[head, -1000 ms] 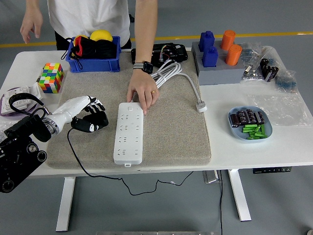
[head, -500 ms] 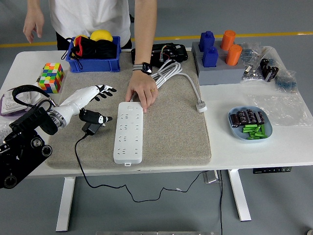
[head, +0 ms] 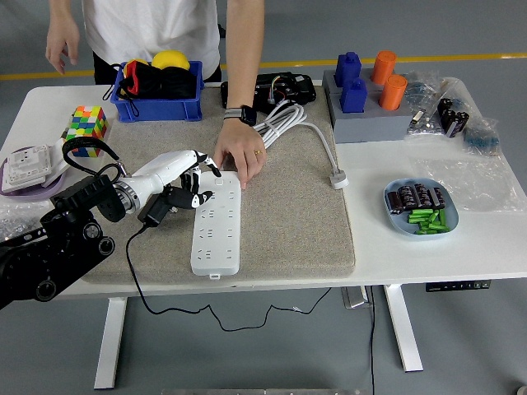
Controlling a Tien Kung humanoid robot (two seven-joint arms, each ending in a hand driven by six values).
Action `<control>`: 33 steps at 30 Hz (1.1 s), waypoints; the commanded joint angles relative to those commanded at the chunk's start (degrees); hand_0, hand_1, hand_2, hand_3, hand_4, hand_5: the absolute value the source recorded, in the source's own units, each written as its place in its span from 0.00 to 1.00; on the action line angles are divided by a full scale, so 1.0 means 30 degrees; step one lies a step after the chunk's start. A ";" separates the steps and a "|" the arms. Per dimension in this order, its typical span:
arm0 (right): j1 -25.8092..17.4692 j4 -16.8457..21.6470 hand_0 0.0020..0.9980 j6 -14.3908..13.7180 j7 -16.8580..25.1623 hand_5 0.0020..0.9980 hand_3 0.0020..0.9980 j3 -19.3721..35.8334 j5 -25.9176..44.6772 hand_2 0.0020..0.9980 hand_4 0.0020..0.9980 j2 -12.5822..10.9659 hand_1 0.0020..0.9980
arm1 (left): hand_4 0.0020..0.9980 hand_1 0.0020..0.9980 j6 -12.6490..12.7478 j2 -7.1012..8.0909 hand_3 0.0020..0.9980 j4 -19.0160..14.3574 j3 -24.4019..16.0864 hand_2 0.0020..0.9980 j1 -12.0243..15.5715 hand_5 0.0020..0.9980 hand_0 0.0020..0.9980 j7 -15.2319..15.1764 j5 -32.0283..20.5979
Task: Pull the plug out,throw it away,press the button
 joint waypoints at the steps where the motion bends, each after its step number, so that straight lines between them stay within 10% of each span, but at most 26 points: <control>1: 0.0010 0.0008 0.76 0.0000 0.0005 0.67 0.67 -0.0016 0.0010 0.67 0.77 -0.0009 0.69 | 0.14 0.07 -0.0016 -0.0068 0.62 0.0123 0.0131 0.07 -0.0121 0.00 0.28 0.0041 -0.0088; 33: 0.0134 -0.0008 0.76 0.0002 -0.0006 0.67 0.67 -0.0452 0.0165 0.67 0.77 -0.0199 0.69 | 0.15 0.08 0.0546 -0.1725 0.68 0.4015 0.4181 0.07 -0.2864 0.00 0.29 0.1243 0.0905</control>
